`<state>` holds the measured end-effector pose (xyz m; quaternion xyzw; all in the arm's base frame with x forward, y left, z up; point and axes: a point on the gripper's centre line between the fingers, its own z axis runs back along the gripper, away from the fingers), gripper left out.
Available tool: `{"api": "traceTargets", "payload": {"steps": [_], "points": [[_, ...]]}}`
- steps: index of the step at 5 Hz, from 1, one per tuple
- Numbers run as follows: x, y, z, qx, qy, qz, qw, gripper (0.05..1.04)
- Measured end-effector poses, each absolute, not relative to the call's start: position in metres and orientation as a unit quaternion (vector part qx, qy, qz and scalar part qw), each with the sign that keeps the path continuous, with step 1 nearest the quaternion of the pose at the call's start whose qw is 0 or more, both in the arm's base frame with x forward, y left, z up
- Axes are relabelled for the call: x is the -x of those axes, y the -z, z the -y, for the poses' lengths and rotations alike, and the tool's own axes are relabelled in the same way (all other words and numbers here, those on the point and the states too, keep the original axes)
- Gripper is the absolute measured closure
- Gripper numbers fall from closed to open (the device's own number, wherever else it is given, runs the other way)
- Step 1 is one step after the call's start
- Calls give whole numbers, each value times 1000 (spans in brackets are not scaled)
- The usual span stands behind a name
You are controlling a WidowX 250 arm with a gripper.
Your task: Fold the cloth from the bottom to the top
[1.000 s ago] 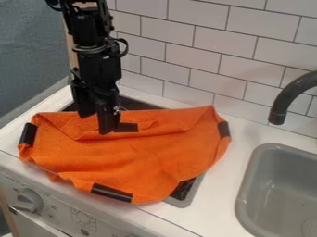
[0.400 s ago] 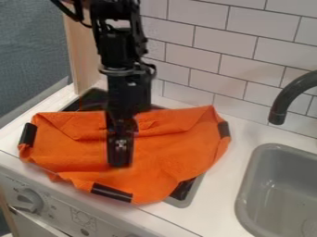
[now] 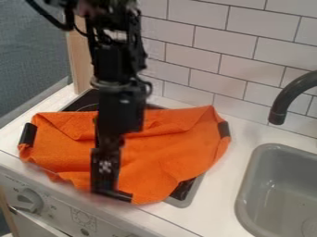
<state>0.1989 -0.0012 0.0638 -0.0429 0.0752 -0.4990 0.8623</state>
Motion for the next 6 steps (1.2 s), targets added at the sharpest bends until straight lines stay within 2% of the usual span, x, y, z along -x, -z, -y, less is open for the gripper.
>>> {"api": "traceTargets", "payload": {"steps": [2, 3, 4, 6], "points": [[-195, -43, -3, 30, 482, -112, 869, 85], [-195, -33, -2, 39, 481, -125, 867, 85], [-195, -29, 0, 43, 480, -123, 868, 144], [-198, -28, 0, 41, 476, -115, 871, 727]]}}
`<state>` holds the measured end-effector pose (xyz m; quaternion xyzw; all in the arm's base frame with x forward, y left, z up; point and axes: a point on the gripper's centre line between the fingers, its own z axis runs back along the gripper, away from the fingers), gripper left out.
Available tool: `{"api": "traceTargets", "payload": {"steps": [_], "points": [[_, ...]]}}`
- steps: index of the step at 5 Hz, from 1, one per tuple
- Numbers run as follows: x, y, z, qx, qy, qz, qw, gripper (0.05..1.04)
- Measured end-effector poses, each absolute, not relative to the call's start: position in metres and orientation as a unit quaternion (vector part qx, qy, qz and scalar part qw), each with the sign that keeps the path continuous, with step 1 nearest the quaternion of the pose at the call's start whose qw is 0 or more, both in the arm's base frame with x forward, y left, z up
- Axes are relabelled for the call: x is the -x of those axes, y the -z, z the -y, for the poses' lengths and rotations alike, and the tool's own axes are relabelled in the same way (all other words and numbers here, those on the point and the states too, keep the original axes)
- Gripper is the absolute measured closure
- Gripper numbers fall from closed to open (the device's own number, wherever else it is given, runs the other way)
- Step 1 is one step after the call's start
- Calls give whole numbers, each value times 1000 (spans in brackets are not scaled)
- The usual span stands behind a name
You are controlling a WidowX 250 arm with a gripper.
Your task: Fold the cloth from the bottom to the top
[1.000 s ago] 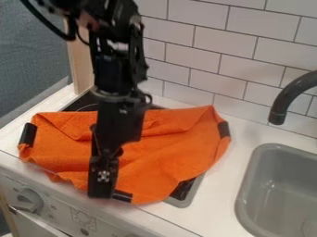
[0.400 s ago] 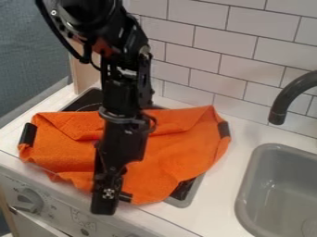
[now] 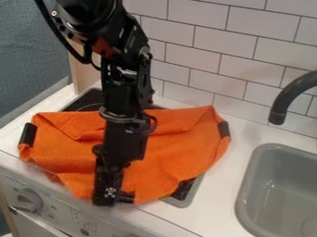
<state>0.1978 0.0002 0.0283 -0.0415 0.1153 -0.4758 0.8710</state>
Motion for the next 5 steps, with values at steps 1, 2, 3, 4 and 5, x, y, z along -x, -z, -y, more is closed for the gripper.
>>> {"api": "traceTargets", "payload": {"steps": [1, 2, 3, 4, 5], "points": [[-198, -28, 0, 42, 475, -116, 871, 899], [-198, -29, -1, 47, 470, -114, 874, 996], [-196, -35, -1, 50, 466, -110, 877, 1023], [-199, -48, -1, 46, 463, -97, 880, 1026], [-211, -56, -7, 50, 440, -79, 893, 1028]]}}
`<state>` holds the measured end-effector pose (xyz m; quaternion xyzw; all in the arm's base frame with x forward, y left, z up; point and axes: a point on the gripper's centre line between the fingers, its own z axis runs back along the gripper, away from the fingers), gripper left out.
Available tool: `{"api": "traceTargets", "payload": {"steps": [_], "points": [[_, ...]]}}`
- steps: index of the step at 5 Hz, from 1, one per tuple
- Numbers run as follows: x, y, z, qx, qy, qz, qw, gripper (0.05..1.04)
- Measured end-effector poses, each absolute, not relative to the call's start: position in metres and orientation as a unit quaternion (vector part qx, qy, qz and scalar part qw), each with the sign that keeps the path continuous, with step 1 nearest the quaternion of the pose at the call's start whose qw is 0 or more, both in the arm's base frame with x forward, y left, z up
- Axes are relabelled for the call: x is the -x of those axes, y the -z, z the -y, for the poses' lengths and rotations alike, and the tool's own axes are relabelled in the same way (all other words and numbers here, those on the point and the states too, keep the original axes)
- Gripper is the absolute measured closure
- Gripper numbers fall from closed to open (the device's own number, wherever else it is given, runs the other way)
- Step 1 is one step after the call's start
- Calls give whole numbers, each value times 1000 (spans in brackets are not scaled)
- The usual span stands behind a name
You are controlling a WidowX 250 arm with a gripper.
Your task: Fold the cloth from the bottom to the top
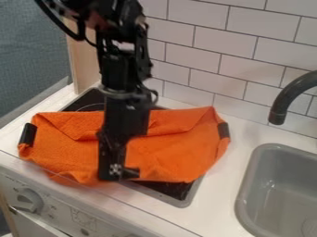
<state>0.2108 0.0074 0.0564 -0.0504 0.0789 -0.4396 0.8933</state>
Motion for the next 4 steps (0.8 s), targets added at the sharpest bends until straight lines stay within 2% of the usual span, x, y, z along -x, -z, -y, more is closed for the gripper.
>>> {"api": "traceTargets", "payload": {"steps": [2, 4], "points": [[-254, -78, -29, 64, 381, -26, 922, 1028], [-302, -76, -43, 68, 335, -13, 940, 1028]]}}
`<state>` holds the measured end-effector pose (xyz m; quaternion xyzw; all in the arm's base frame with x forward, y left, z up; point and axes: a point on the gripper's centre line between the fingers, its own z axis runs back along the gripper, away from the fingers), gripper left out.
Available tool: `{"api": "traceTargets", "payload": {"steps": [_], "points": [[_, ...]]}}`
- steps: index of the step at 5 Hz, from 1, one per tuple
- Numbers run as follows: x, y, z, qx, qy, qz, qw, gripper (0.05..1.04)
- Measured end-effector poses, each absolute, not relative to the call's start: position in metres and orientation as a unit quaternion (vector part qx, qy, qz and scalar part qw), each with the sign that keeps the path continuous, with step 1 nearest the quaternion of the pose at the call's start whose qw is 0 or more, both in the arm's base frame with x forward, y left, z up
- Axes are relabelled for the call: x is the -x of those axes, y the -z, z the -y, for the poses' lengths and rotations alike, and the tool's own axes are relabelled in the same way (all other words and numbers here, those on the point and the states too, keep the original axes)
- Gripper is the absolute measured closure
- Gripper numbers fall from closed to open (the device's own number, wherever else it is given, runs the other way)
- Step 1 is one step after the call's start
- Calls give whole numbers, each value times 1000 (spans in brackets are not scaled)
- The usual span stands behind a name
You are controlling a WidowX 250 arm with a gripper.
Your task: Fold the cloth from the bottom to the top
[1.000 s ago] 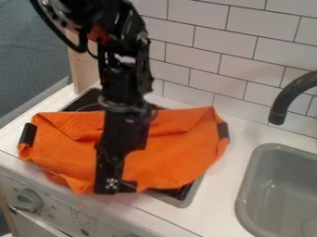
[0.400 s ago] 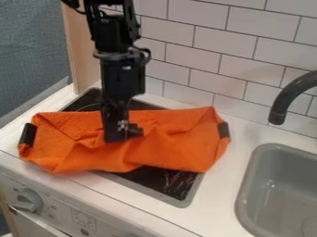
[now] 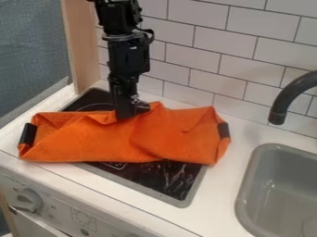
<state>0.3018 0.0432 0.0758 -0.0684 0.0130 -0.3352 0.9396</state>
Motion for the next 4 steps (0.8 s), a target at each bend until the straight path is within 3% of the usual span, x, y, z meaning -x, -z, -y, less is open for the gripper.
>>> {"api": "traceTargets", "payload": {"steps": [4], "points": [[-350, -47, -74, 49, 269, -25, 961, 1005]]}}
